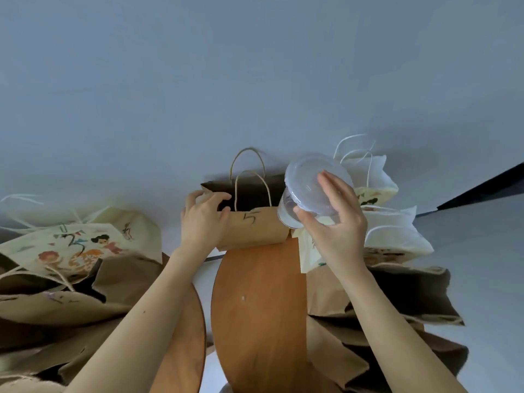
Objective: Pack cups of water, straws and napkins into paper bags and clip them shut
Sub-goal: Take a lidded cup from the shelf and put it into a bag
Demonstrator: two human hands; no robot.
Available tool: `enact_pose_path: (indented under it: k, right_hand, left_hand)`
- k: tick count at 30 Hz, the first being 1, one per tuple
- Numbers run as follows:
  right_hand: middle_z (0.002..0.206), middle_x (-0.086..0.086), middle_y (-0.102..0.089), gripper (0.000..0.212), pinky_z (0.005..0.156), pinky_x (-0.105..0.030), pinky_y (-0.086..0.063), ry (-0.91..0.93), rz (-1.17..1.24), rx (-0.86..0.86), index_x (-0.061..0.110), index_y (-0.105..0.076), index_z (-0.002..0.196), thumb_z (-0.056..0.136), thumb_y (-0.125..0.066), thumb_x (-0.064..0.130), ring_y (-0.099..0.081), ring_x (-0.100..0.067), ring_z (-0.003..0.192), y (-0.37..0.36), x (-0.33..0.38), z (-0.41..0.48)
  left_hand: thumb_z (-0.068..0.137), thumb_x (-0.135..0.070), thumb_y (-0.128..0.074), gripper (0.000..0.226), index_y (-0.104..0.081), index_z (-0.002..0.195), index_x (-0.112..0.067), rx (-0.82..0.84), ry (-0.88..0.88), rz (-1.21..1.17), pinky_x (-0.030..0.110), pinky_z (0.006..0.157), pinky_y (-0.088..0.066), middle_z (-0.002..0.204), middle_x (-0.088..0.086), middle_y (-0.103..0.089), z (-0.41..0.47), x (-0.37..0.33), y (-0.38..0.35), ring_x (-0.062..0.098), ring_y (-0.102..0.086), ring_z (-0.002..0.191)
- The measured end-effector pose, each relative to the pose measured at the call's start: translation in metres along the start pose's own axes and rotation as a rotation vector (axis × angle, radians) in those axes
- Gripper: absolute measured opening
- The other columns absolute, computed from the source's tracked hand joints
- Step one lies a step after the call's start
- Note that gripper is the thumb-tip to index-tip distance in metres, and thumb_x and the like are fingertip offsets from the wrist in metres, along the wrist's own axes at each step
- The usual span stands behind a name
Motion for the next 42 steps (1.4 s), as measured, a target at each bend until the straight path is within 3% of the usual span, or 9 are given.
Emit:
enact_pose_path:
  k: [7,11,14,17,20,28,33,38,42]
  right_hand:
    - [0.118,-0.007,-0.057,0.047,0.095,-0.011,-0.036,0.008,0.016,0.047,0.000,-0.061,0.114,0.070,-0.076,0.009,-0.051,-0.011,0.112,-0.014,-0.031,0.028]
    - [0.117,-0.006,-0.058,0.043,0.094,-0.013,-0.038,0.001,0.035,0.081,0.002,-0.062,0.109,0.069,-0.078,0.007,-0.053,-0.014,0.111,-0.025,-0.042,0.032]
    - [0.116,-0.003,-0.057,0.042,0.093,-0.015,-0.039,-0.009,0.046,0.107,0.003,-0.063,0.107,0.068,-0.078,0.009,-0.053,-0.012,0.111,-0.029,-0.046,0.035]
    - [0.114,-0.003,-0.056,0.041,0.091,-0.018,-0.041,-0.013,0.047,0.135,0.004,-0.063,0.106,0.069,-0.078,0.017,-0.052,-0.013,0.109,-0.029,-0.047,0.041]
    - [0.112,-0.005,-0.055,0.042,0.090,-0.013,-0.039,0.044,0.028,0.187,0.002,-0.062,0.103,0.069,-0.075,0.022,-0.051,-0.015,0.107,-0.028,-0.045,0.048]
    - [0.111,0.007,-0.054,0.043,0.087,-0.012,-0.038,-0.003,0.096,0.431,0.011,-0.061,0.100,0.064,-0.082,0.021,-0.045,0.006,0.108,-0.065,-0.050,0.029]
    - [0.109,0.014,-0.051,0.044,0.085,-0.002,-0.031,-0.067,0.061,0.662,0.014,-0.062,0.099,0.061,-0.085,0.013,-0.042,0.016,0.103,-0.102,-0.060,0.020]
    - [0.110,0.015,-0.045,0.044,0.086,-0.004,-0.035,-0.038,0.003,0.829,0.012,-0.059,0.102,0.066,-0.082,0.013,-0.041,0.005,0.105,-0.132,-0.069,0.018]
    - [0.112,0.005,-0.048,0.041,0.087,-0.008,-0.037,0.057,-0.049,0.848,0.007,-0.058,0.097,0.064,-0.083,0.012,-0.045,-0.008,0.109,-0.143,-0.075,0.019]
  left_hand:
    - [0.090,-0.006,-0.050,0.032,-0.061,0.118,-0.016,-0.012,0.000,0.056,0.045,0.100,-0.028,0.127,0.000,-0.059,0.031,0.002,-0.030,0.031,-0.020,0.135]
    - [0.090,-0.016,-0.054,0.038,-0.054,0.127,-0.019,0.019,0.022,0.072,0.044,0.103,-0.024,0.135,-0.004,-0.052,0.040,0.007,-0.035,0.027,-0.012,0.137]
    - [0.082,-0.035,-0.065,0.070,-0.032,0.142,-0.022,0.113,0.002,0.132,0.044,0.109,-0.014,0.147,-0.004,-0.037,0.046,0.006,-0.032,0.024,0.004,0.140]
    - [0.071,-0.055,-0.070,0.108,-0.002,0.149,-0.021,0.282,-0.059,0.275,0.048,0.113,0.000,0.157,0.000,-0.009,0.044,0.004,-0.034,0.026,0.022,0.139]
    - [0.067,-0.065,-0.067,0.123,0.014,0.147,-0.020,0.360,-0.074,0.349,0.049,0.112,0.008,0.157,0.001,0.009,0.037,0.010,-0.040,0.029,0.032,0.135]
    - [0.062,-0.063,-0.072,0.134,0.023,0.144,-0.018,0.346,-0.109,0.172,0.047,0.112,0.009,0.157,0.003,0.003,0.032,0.012,-0.042,0.025,0.034,0.135]
    - [0.061,-0.061,-0.074,0.135,0.023,0.144,-0.017,0.361,-0.110,0.116,0.045,0.112,0.006,0.157,-0.002,0.005,0.027,0.019,-0.038,0.022,0.032,0.136]
    - [0.060,-0.059,-0.076,0.135,0.021,0.145,-0.018,0.350,-0.074,0.058,0.044,0.113,0.001,0.157,-0.003,0.006,0.030,0.028,-0.037,0.021,0.028,0.138]
    - [0.060,-0.060,-0.074,0.135,0.020,0.145,-0.016,0.334,-0.043,0.039,0.044,0.113,-0.003,0.157,-0.002,0.004,0.037,0.033,-0.035,0.020,0.026,0.139]
Point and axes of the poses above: each hand's wrist, its own z-axis towards the middle knuckle, its own y-axis out of the back of the hand, x = y × z, the point moved 3 cm from there along z, towards the middle knuckle
